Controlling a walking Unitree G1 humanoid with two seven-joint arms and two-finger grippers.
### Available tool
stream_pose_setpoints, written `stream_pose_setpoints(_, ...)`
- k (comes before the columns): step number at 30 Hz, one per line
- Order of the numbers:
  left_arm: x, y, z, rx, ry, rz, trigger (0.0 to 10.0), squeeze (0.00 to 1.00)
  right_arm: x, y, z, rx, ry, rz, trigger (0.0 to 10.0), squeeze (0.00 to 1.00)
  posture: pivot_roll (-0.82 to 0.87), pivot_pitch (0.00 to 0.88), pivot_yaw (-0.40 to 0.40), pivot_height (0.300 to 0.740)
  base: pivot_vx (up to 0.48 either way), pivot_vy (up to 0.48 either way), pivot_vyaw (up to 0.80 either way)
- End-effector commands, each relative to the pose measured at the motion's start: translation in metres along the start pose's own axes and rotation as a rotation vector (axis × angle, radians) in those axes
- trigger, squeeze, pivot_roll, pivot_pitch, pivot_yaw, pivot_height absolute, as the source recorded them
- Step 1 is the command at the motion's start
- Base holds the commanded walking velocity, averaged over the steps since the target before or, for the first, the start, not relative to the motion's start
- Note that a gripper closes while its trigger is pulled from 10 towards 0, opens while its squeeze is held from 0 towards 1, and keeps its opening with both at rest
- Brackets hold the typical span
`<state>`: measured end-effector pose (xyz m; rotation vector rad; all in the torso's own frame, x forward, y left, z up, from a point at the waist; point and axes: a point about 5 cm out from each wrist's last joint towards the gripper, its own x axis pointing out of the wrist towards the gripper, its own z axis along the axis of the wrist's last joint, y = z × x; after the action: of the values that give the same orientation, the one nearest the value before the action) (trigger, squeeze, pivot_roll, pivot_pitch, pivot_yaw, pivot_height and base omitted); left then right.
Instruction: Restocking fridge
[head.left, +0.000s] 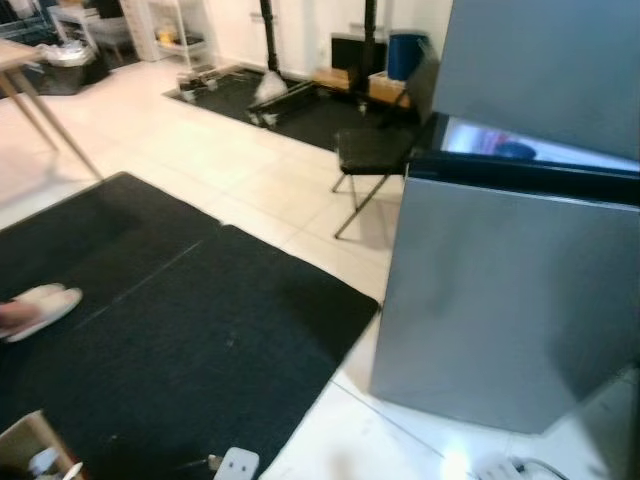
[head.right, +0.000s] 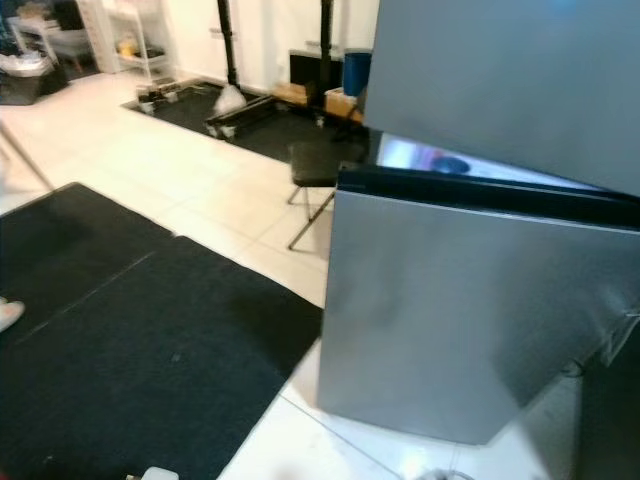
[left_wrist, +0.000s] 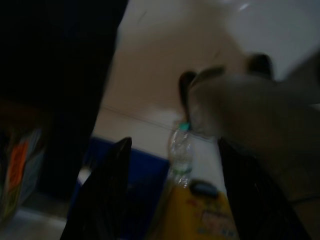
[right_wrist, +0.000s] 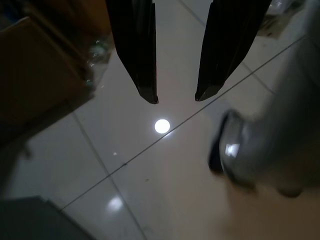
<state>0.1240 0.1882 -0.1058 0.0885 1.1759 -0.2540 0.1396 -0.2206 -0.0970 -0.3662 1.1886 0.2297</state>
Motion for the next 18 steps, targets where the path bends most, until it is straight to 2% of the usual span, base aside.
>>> stream_pose_setpoints(1,0.0,-0.006,-0.011,-0.001,0.038,-0.021,10.0,0.0,-0.002,-0.007,-0.006,0.019,0.016,-0.026,10.0,0.0,-0.01,0.0,-0.019,0.74,0.274,0.0,0.0)
stream_pose_setpoints(15,0.0,-0.007,-0.012,-0.001,0.039,-0.02,10.0,0.0,-0.002,-0.015,0.009,0.042,-0.034,-0.063,10.0,0.0,-0.01,0.0,-0.02,0.74,0.272,0.0,0.0)
stream_pose_setpoints(18,0.0,-0.007,-0.012,-0.002,0.038,-0.021,10.0,0.0,-0.002,-0.021,0.013,0.082,-0.058,-0.09,10.0,0.0,-0.01,0.0,-0.021,0.74,0.271,0.0,0.0)
